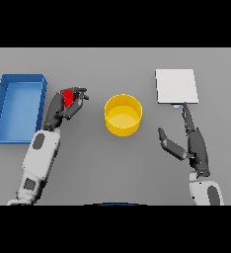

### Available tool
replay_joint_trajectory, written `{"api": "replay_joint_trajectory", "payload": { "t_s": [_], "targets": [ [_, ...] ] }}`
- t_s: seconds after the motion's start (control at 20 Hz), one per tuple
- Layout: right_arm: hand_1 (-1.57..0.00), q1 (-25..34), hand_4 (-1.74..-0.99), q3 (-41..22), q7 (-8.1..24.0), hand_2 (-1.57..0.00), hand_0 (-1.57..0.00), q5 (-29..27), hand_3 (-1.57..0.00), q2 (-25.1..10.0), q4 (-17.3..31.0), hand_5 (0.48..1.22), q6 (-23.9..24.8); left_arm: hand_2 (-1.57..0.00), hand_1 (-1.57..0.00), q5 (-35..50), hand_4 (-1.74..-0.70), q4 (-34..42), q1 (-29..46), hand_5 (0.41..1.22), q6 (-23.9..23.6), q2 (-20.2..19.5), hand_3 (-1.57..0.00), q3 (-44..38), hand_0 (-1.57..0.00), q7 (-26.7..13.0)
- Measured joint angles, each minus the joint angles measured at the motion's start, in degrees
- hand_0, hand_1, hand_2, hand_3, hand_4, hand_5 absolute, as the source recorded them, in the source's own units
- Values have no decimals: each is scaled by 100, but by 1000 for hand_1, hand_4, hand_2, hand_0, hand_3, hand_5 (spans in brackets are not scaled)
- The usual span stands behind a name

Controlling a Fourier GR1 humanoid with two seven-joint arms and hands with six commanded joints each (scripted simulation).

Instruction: Pick up the red beaker and tilt it to pour out 1 green nut into yellow bowl. Pick up the yellow bowl and place it on the metallic measuring scale.

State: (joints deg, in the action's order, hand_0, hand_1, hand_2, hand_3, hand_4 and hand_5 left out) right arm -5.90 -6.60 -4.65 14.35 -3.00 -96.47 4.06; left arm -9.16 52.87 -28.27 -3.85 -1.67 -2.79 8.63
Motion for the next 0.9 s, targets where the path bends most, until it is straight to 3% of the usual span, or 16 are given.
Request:
{"api": "replay_joint_trajectory", "payload": {
  "t_s": [0.05,0.15,0.25,0.4,0.5,0.7,0.9],
  "targets": [
    [1,93,-1254,8,91,1,1,22,1,10,20,644,34,-1296,-1285,-37,-1544,-47,-19,1129,13,-33,-1189,54,-1273,-78],
    [1,-42,-1257,16,-68,1,1,-41,1,-19,-46,645,-23,-1395,-1388,-71,-1505,54,76,1162,44,52,-1326,100,-1380,-109],
    [1,28,-1257,80,50,1,1,-83,1,-35,-58,643,5,-1458,-1454,-67,-1590,77,9,1151,-49,72,-1414,59,-1449,-272],
    [1,-31,-1258,29,-89,1,1,-75,1,-13,-81,646,-26,-1513,-1511,189,-1664,219,11,1128,-144,98,-1491,-36,-1509,50],
    [1,24,-1259,58,26,1,1,-48,1,-63,-80,647,-13,-1534,-1533,324,-1692,438,7,1118,-196,134,-1520,-21,-1531,91],
    [1,28,-1262,30,15,1,1,22,1,-52,-79,658,25,-1556,-1555,185,-1721,940,-22,1114,-275,-86,-1550,266,-1555,-191],
    [1,-3,-1256,11,-96,1,1,61,1,-95,-45,671,-7,-1565,-1565,-457,-1733,1217,-243,1125,-51,-601,-1562,932,-1564,-865]
  ]
}}
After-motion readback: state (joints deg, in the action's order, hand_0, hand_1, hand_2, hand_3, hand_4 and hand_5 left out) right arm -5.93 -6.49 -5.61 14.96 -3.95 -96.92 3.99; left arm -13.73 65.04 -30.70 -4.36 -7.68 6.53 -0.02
